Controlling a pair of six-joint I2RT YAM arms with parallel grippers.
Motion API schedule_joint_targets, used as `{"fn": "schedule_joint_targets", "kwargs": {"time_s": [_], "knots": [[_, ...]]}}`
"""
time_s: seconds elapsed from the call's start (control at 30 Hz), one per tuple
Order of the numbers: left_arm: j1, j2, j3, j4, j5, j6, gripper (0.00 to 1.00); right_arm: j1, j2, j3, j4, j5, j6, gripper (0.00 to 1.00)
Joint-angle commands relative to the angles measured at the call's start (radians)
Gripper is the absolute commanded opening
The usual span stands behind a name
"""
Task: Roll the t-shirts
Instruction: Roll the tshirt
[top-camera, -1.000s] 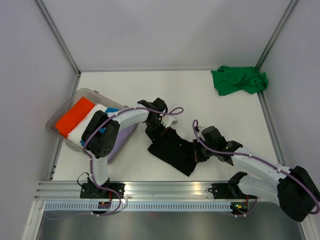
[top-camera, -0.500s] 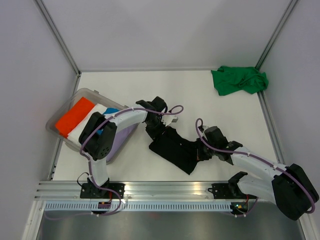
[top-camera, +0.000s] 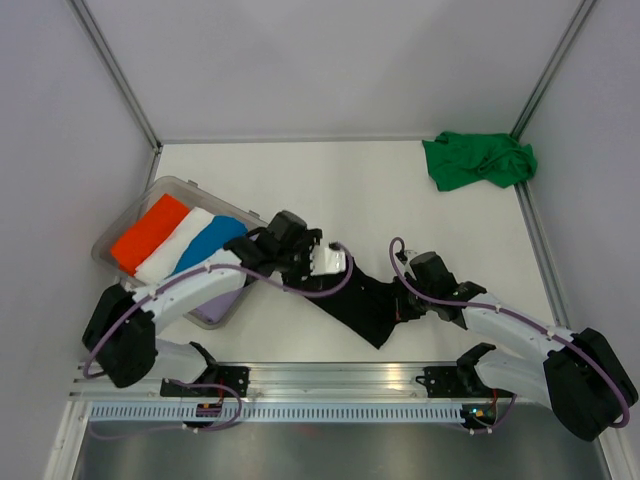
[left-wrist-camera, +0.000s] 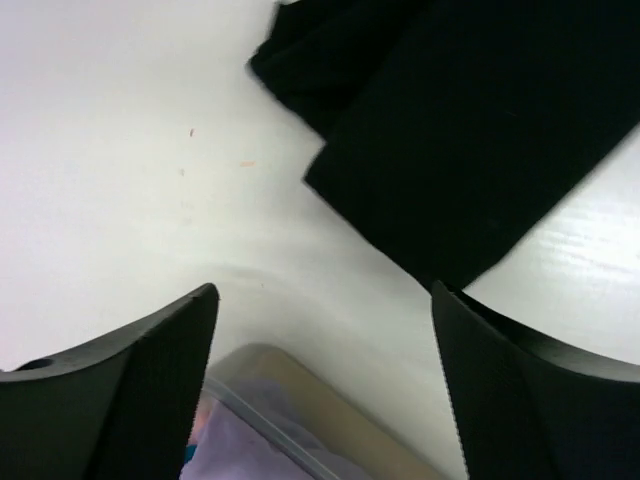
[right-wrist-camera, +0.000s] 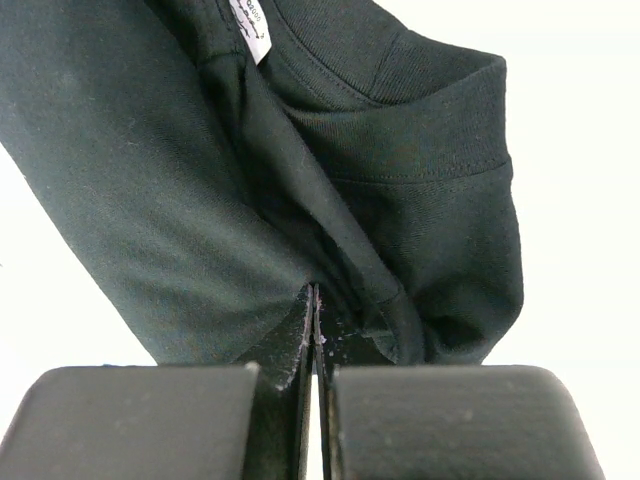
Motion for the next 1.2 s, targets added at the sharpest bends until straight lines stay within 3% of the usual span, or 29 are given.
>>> {"fn": "schedule_joint_targets", "kwargs": {"time_s": [0.0, 0.23, 0.37, 0.47, 0.5, 0.63, 0.67, 0.7, 0.77, 0.93, 1.03, 1.17], "knots": [[-0.073, -0.103, -0.202, 0.182, 0.006, 0.363, 0.97, -0.004, -0.001, -0.004, 0.004, 0.02, -0.015, 0.0], [-0.142, -0.022, -0.267, 0.311, -0.1, 0.382, 1.0, -0.003, -0.007, -0.009, 0.018, 0.022, -0.04, 0.0], [-0.147, 0.071, -0.273, 0.292, -0.122, 0.391, 0.93, -0.004, 0.012, 0.011, 0.004, 0.02, -0.063, 0.0], [-0.147, 0.121, -0.281, 0.276, -0.114, 0.405, 0.79, -0.004, 0.01, 0.019, 0.011, 0.016, -0.069, 0.0], [-0.146, 0.147, -0.273, 0.275, -0.111, 0.405, 0.66, -0.003, 0.004, 0.019, 0.018, 0.014, -0.075, 0.0], [-0.147, 0.194, -0.207, 0.229, -0.1, 0.356, 0.36, -0.004, -0.013, 0.043, 0.008, 0.002, -0.127, 0.06], [-0.147, 0.197, -0.183, 0.212, -0.094, 0.347, 0.25, -0.003, -0.03, 0.048, 0.008, -0.01, -0.15, 0.11], [-0.146, 0.197, -0.17, 0.171, -0.09, 0.34, 0.03, -0.004, -0.042, 0.054, 0.007, -0.02, -0.167, 0.14], [-0.135, 0.194, -0.141, 0.102, -0.05, 0.314, 0.02, -0.003, -0.091, 0.079, -0.004, -0.029, -0.201, 0.22], [-0.054, 0.233, 0.087, -0.319, 0.159, 0.285, 0.02, 0.023, -0.217, 0.1, 0.025, -0.047, -0.296, 0.37], [0.014, 0.262, 0.185, -0.493, 0.225, 0.314, 0.02, 0.078, -0.312, 0.093, 0.06, -0.057, -0.358, 0.39], [0.077, 0.263, 0.216, -0.581, 0.243, 0.353, 0.02, 0.224, -0.405, 0.074, 0.094, -0.089, -0.539, 0.41]]}}
